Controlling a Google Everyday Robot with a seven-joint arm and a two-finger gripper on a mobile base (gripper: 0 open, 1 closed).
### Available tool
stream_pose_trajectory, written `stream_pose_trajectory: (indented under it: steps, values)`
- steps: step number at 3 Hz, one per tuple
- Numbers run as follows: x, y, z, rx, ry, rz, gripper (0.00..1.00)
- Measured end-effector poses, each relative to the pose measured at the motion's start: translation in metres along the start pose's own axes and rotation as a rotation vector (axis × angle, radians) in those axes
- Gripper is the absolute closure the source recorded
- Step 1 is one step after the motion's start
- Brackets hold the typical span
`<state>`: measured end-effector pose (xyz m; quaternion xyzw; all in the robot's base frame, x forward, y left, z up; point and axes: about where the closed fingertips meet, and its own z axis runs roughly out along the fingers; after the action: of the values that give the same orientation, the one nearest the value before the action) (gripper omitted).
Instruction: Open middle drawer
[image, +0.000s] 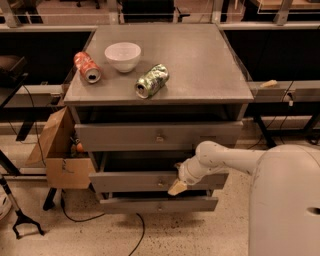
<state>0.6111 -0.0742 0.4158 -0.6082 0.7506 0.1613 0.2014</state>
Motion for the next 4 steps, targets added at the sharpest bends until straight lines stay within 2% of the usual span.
stream_pose_trajectory:
  steps: [2,3,4]
  values:
    - [-0.005,-0.005,-0.006,0.000,0.000,0.000,0.87]
    - [0.006,0.006,-0.007,0.000,0.009,-0.016,0.98]
    - [0.006,0.007,-0.008,0.000,0.009,-0.017,0.75]
